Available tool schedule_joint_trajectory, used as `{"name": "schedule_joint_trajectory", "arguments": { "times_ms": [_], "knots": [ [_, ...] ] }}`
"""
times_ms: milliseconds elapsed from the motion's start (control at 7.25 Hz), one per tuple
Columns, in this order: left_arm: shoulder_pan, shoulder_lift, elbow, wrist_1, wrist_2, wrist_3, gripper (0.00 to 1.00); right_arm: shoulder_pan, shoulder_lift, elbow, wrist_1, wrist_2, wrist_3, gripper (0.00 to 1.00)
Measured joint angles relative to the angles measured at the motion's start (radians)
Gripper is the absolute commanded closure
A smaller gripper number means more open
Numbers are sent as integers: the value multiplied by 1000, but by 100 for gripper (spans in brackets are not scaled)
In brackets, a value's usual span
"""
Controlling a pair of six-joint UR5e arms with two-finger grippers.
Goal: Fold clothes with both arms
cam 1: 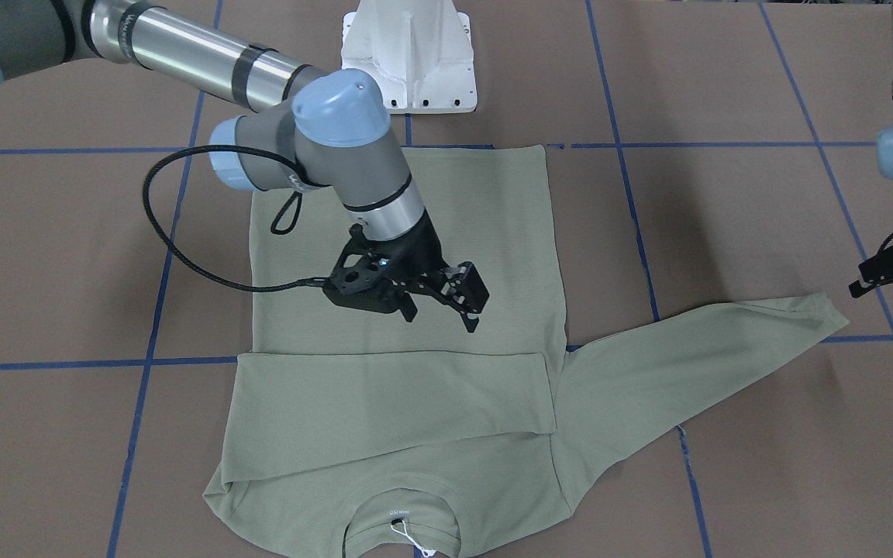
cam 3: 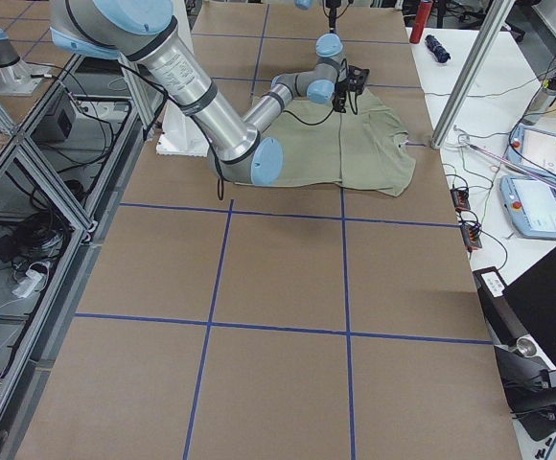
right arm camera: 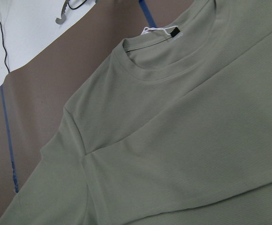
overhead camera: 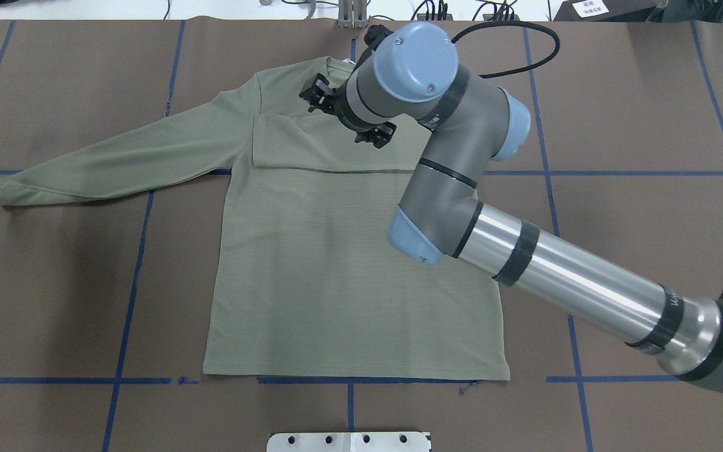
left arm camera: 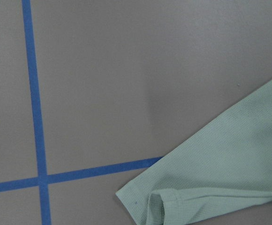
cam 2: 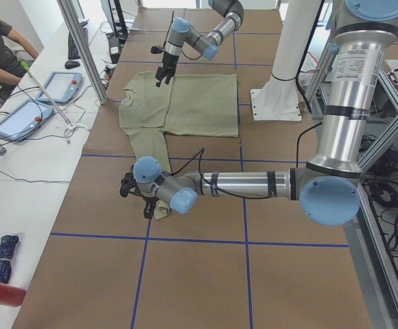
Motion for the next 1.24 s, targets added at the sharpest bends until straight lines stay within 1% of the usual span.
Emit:
{"name": "schedule_joint_trajectory", "arguments": {
  "times_ms": [138, 276, 552, 690, 828, 966, 1103, 1241],
  "knots": [
    [29, -24, 42, -17, 2, -40, 25, 7, -59, 63, -2, 18, -10, 0],
    [41, -42, 87, -45, 2, -56, 25, 9, -87, 89, -2, 23, -15, 0],
    [47, -44, 135, -94, 1, -62, 27, 8, -102, 100, -1, 22, -17, 0],
    [47, -42, 140, -101, 0, -70, 33, 7, -104, 100, 0, 21, -18, 0],
    [48, -43, 134, -104, -3, -89, 34, 7, -104, 101, 0, 21, -18, 0],
    [48, -44, 124, -106, -5, -110, 38, 6, -104, 101, 0, 20, -17, 0],
    [48, -46, 118, -106, -6, -120, 47, 6, -104, 101, 1, 19, -17, 0],
    [49, -48, 116, -107, -6, -124, 54, 6, -105, 101, 1, 18, -16, 0]
  ]
}}
